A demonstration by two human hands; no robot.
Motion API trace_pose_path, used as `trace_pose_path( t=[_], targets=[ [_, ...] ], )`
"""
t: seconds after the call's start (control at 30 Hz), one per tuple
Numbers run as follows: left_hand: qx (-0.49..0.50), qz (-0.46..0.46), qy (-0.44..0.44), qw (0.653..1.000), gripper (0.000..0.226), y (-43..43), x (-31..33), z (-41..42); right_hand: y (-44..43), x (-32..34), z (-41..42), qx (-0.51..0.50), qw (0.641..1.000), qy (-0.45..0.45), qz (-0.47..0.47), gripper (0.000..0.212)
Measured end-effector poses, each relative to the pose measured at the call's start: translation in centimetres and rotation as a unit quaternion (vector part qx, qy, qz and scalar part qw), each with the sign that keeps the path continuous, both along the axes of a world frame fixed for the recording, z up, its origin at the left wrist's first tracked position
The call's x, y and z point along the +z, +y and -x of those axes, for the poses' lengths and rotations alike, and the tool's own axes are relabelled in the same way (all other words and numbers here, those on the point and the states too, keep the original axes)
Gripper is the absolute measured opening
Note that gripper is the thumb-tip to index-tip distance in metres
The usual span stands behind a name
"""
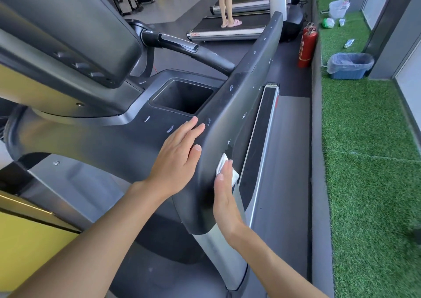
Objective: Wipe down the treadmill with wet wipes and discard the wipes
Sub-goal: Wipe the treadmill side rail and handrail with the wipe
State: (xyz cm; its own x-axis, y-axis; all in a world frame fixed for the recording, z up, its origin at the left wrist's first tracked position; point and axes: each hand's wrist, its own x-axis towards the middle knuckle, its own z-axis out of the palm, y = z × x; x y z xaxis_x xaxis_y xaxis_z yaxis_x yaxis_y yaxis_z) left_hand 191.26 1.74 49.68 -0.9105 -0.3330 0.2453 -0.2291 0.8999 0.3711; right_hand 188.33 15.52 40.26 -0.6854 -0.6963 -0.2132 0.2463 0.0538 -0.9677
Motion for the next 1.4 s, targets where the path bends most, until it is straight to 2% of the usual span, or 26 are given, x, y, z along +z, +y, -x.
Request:
trace_pose_path(
  t=[0.07,0.13,0.2,0.27,0.33,0.4,0.47,0.53,0.7,0.8,1.0,1.13,1.27,1.4],
  targets=[
    [-0.02,-0.015,-0.031,0.999,0.05,-0.3,0.7,-0.6,0.2,-0.7,-0.2,-0.011,1.0,0.007,-0.008,0.056],
    [-0.035,0.01,-0.06,0.998,0.052,-0.4,1.1,-1.8,0.4,-1.5,0.2,-0.038,0.997,-0.056,-0.024,0.061],
    [-0.037,0.034,-0.058,0.997,0.053,-0.3,1.1,-3.1,0.7,-2.0,0.5,-0.056,0.988,-0.14,-0.033,0.056],
    [-0.032,0.013,-0.054,0.998,0.053,-0.2,0.9,-3.9,0.7,-1.8,0.4,-0.057,0.982,-0.177,-0.039,0.054],
    [-0.037,-0.006,-0.055,0.998,0.054,-0.3,0.7,-4.1,0.2,-1.3,0.1,-0.052,0.987,-0.149,-0.03,0.064],
    [-0.04,-0.015,-0.058,0.997,0.055,-0.8,0.6,-4.0,-0.5,-0.5,-0.4,-0.045,0.997,-0.064,-0.006,0.069],
    [-0.04,-0.022,-0.063,0.997,0.055,-1.0,0.6,-3.9,-0.8,0.5,-1.0,-0.036,0.999,0.007,0.001,0.063],
    [-0.04,-0.03,-0.065,0.997,0.055,-1.0,0.4,-3.9,-0.5,0.0,-1.4,-0.038,0.999,0.035,0.005,0.061],
    [-0.036,-0.034,-0.058,0.997,0.055,-0.8,0.1,-3.9,1.1,-3.3,-2.5,-0.032,0.996,-0.077,-0.044,0.055],
    [-0.036,-0.035,-0.057,0.997,0.055,-0.8,0.0,-3.9,0.6,-2.5,-2.2,-0.044,0.993,-0.101,-0.045,0.059],
    [-0.038,-0.042,-0.055,0.997,0.054,-0.9,-0.1,-3.8,-0.8,1.7,-0.7,-0.033,0.996,0.084,0.006,0.057],
    [-0.035,-0.042,-0.052,0.997,0.054,-0.7,-0.2,-3.9,-0.1,-0.5,-2.5,-0.026,0.973,0.228,-0.008,0.065],
    [-0.031,-0.031,-0.052,0.998,0.054,-0.6,-0.3,-3.9,2.6,-5.5,-7.1,0.029,0.95,0.304,-0.07,0.071],
    [-0.032,-0.031,-0.055,0.997,0.054,-0.6,-0.3,-3.8,1.3,-4.4,-4.8,0.004,0.948,0.313,-0.06,0.072]
  ],
)
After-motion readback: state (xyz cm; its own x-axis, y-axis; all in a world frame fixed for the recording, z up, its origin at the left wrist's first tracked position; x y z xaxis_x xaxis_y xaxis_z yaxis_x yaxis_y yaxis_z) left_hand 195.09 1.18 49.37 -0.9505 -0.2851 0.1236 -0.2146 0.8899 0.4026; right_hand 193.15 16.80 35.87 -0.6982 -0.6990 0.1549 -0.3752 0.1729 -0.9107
